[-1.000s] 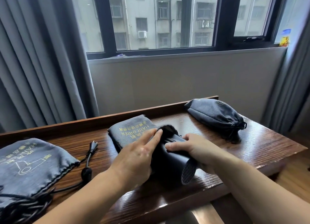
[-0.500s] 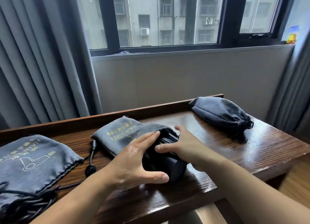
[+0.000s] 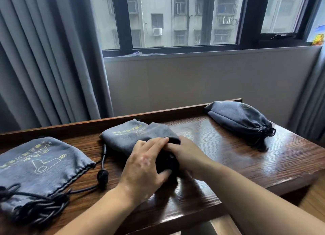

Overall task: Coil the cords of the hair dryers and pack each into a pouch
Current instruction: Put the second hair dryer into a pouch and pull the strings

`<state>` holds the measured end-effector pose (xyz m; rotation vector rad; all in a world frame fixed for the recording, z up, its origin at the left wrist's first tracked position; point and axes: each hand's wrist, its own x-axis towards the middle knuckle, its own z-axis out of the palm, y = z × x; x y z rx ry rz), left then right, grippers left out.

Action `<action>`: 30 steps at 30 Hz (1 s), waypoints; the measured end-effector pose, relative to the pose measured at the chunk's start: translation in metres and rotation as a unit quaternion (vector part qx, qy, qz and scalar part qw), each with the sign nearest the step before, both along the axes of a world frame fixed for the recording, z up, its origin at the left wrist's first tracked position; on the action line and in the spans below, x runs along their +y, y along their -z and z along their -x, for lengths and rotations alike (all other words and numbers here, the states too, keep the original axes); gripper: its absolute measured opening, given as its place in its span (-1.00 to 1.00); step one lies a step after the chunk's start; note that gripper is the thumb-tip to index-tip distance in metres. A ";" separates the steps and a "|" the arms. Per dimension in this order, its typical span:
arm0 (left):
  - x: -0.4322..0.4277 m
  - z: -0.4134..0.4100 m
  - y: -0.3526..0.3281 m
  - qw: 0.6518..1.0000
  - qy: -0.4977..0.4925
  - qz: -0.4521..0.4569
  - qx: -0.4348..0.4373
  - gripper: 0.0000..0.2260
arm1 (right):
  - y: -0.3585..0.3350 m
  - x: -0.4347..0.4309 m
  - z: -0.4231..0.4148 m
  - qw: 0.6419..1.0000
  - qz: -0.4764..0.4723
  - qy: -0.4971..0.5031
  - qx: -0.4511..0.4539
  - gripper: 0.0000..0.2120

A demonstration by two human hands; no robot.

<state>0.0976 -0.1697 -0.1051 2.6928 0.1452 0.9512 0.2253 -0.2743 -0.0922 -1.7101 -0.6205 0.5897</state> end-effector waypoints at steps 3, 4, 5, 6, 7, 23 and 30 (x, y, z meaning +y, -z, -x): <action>0.008 0.007 0.006 1.000 -0.025 0.002 -0.005 -0.28 | -0.009 -0.010 -0.015 0.999 0.026 0.007 0.027 -0.84; 0.010 0.008 0.007 0.999 -0.035 0.004 -0.009 -0.32 | -0.009 -0.014 -0.022 0.999 0.049 0.011 -0.020 -0.83; 0.011 0.009 0.009 0.999 -0.045 0.006 -0.016 -0.35 | -0.007 -0.016 -0.029 0.988 0.101 0.017 -0.119 -0.80; 0.011 0.008 0.010 0.998 -0.054 0.010 -0.022 -0.39 | -0.004 -0.018 -0.034 0.962 0.159 0.021 -0.223 -0.80; 0.011 0.007 0.012 0.998 -0.062 0.015 -0.027 -0.41 | 0.001 -0.018 -0.036 0.926 0.207 0.032 -0.314 -0.82; 0.029 0.001 0.009 0.975 -0.183 0.104 -0.068 -0.59 | -0.005 -0.059 -0.011 0.911 0.075 -0.232 -0.333 -0.86; 0.034 -0.008 0.003 0.974 -0.207 0.094 -0.005 -0.67 | -0.013 -0.056 -0.015 0.936 0.079 -0.225 -0.260 -0.75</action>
